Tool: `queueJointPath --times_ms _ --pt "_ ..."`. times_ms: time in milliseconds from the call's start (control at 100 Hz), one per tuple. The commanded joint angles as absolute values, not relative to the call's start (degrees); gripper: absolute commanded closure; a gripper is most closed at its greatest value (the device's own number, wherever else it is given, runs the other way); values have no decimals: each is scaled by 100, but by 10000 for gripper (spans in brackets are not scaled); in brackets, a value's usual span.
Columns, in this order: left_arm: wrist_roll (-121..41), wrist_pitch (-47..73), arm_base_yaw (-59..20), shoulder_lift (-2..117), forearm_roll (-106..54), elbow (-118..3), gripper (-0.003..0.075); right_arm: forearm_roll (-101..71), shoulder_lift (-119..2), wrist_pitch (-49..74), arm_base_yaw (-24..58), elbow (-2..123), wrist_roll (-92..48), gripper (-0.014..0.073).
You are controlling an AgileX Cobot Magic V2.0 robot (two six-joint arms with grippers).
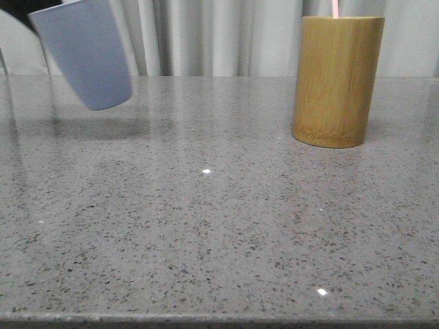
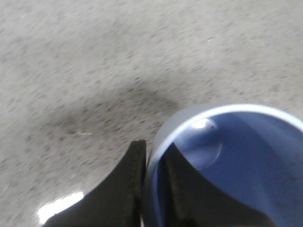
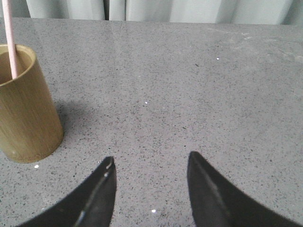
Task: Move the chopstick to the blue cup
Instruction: 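Carry the blue cup toward the bamboo cup and set it down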
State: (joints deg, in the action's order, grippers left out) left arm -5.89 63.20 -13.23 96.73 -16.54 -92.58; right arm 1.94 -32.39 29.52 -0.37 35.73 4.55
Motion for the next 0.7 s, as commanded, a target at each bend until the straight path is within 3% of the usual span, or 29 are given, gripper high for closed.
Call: queueJointPath --times_ms 0,350,690 --pt "-477 6098 -1594 9613 -1842 -9620 739 207 -3287 2501 -53 3787 444 225" --pt "-321 6214 -2341 10495 -1831 -10635 739 207 -3287 2501 -53 3787 444 225" --pt "-321 6177 -2449 10723 -1842 -10802 737 207 -3287 2501 -53 3787 444 225"
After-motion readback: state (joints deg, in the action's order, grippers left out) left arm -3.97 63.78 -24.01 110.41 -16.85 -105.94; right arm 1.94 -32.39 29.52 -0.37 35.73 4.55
